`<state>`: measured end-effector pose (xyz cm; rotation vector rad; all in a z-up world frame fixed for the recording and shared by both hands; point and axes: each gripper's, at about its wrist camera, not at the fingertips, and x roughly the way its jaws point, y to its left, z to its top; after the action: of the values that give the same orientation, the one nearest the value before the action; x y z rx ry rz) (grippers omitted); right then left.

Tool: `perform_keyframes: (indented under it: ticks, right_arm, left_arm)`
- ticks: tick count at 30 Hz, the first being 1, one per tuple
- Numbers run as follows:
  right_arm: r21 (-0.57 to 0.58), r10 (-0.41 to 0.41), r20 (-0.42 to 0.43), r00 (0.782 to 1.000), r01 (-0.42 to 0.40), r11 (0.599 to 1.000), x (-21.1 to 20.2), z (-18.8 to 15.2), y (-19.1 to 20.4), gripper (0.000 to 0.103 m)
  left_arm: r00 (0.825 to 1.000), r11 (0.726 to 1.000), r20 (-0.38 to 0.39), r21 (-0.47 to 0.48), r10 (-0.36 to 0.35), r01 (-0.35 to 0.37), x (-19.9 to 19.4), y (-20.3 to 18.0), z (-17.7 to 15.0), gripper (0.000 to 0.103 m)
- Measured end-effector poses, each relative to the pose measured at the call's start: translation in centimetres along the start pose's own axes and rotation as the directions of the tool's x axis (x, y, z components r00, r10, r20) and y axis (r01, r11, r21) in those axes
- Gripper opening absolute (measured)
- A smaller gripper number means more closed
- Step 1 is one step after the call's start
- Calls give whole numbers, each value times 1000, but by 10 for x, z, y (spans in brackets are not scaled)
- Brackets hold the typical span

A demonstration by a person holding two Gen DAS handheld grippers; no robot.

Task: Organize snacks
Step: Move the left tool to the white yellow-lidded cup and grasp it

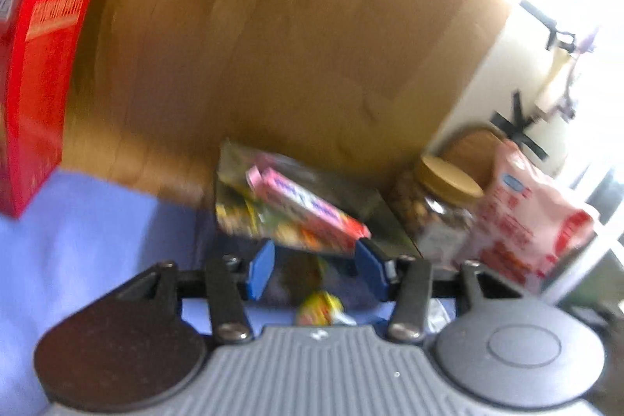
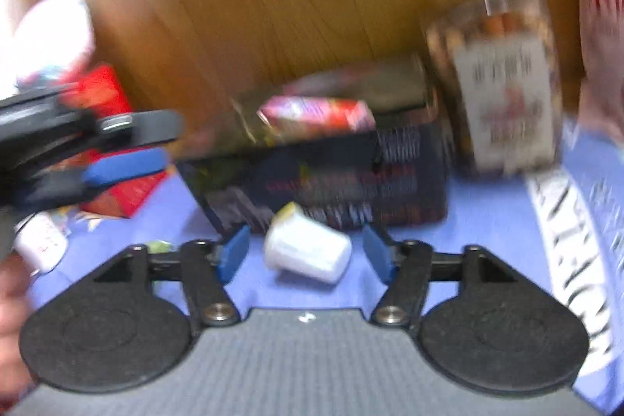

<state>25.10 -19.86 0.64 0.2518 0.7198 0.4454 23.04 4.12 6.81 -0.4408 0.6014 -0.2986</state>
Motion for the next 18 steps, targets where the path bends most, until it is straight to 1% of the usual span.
perform_keyframes:
  ticks: [2,3,4,5,6,8,10,12,14,16,18]
  right_arm:
    - [56,11,-48,999,-8,998,16,2,-1,70]
    - [67,9,-59,998,-5,998,22,2,-1,65]
    - [55,-13,-47,999,16,998,21,0,1,57]
    - [47,-30,-51,998,32,998,19,0,2,58]
    - [61,-26,-54,998,30,998,16,-1,1,57]
    - [71,-11,-64,998,16,997,7,-5,-1,57]
    - [54,8,-80,997,-3,999,-9,-13,2,57]
    - [9,47,-89,995,-46,999,-31,-26,10,57]
    - [-59,82,-93,992,-88,994,-54,-37,24,57]
    - [-130,143,-98,985,-155,979,-80,-50,42,57]
    - [-204,215,-112,970,-234,951,-108,-68,60,57]
  left_arm:
    - [1000,1000,-17,5,-18,18,-9,-3,-13,49]
    - [999,1000,-26,15,-19,20,-13,-4,-18,49]
    - [999,999,-36,27,-16,17,-17,-5,-24,49]
    - [999,999,-50,38,-15,17,-23,-7,-31,49]
    - [998,999,-61,43,-19,21,-28,-6,-36,49]
    - [996,998,-77,44,-34,37,-39,-4,-48,49]
    - [995,998,-85,33,-43,46,-52,1,-60,49]
    - [995,998,-84,9,-56,57,-66,8,-68,49]
    - [995,997,-65,-23,-75,73,-85,16,-73,49]
    - [996,996,-36,-43,-83,81,-104,23,-76,50]
    - [997,995,-16,-58,-82,81,-122,32,-81,49]
